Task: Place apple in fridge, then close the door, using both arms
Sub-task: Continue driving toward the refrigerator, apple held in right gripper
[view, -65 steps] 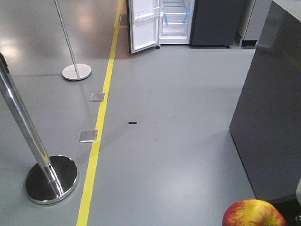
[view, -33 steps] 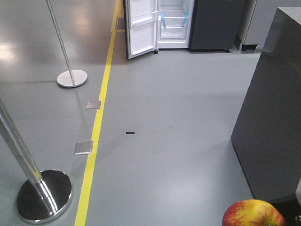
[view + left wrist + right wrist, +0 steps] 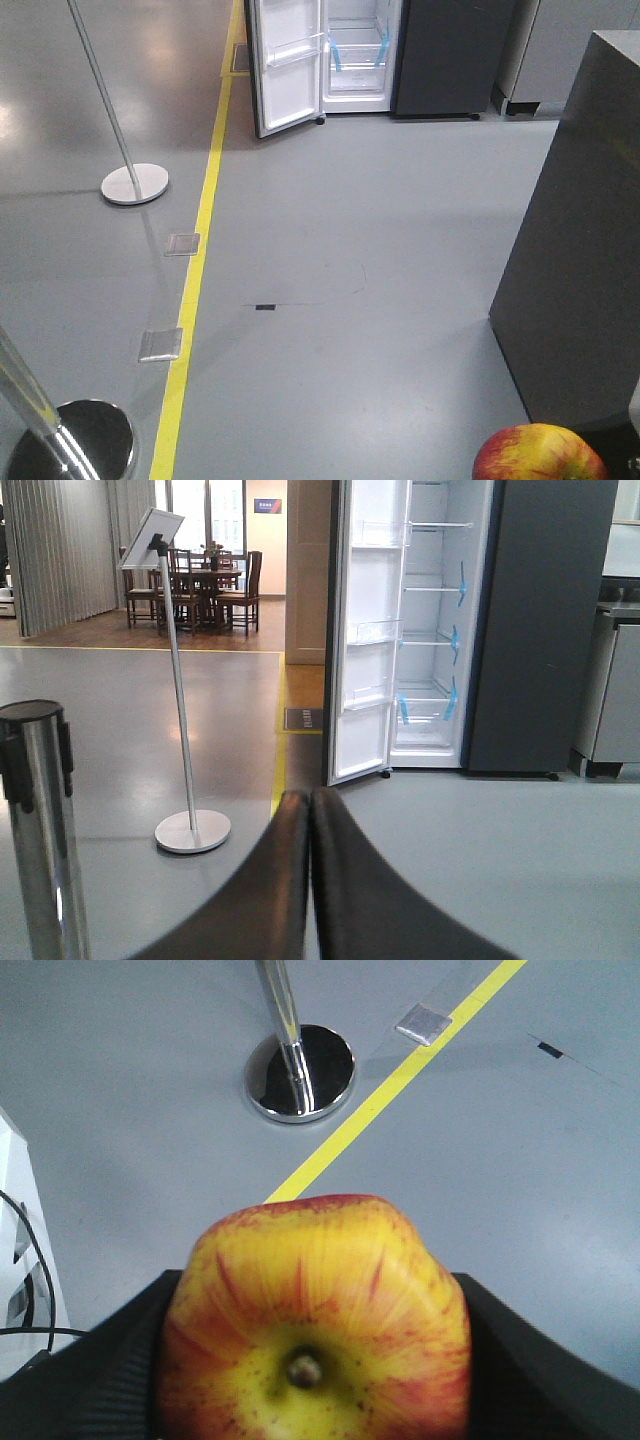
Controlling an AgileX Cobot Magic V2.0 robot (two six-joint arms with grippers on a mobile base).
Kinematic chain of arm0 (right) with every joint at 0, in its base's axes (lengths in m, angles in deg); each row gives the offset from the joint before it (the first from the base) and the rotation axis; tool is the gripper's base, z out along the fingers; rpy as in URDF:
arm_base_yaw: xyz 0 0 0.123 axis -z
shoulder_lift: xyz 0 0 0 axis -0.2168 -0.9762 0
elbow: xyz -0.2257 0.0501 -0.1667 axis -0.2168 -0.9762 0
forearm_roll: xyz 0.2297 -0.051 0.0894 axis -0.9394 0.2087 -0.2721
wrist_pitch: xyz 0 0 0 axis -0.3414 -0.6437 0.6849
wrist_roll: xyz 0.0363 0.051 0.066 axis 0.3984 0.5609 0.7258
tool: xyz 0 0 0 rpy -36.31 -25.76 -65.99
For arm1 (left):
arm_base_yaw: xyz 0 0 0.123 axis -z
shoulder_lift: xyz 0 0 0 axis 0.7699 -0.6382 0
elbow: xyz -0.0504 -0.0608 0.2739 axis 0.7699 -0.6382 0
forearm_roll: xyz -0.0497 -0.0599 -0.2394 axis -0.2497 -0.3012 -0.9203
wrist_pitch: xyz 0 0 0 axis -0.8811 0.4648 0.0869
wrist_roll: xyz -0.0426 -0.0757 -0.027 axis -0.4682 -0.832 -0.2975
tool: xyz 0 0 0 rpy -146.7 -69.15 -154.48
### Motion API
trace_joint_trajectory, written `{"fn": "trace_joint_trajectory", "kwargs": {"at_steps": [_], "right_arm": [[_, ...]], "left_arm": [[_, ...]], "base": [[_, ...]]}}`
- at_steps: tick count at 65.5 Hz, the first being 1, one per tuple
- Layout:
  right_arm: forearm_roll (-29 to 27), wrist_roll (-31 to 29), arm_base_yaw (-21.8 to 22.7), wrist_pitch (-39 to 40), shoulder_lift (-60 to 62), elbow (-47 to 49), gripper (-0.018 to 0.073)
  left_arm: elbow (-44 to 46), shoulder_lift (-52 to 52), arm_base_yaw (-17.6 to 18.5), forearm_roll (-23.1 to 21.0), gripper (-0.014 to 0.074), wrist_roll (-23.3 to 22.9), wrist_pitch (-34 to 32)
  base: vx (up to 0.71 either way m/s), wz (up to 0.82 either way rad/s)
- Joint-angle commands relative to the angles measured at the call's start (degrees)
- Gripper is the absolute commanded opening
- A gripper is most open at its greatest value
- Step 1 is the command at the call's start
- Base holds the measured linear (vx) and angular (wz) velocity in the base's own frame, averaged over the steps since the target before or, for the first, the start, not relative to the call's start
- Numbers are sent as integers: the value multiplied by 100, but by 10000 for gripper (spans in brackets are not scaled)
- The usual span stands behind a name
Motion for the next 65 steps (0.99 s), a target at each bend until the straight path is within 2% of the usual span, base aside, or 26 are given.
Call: {"fn": "trace_joint_trajectory", "kwargs": {"at_steps": [1,65], "right_arm": [[-104,-44,13,335,3,152,67],[-104,-44,13,330,3,152,67]], "left_arm": [[-171,89,-15,-8,-6,-42,-426],[-171,89,-15,-8,-6,-42,-426]], "base": [[24,-2],[23,1]]}}
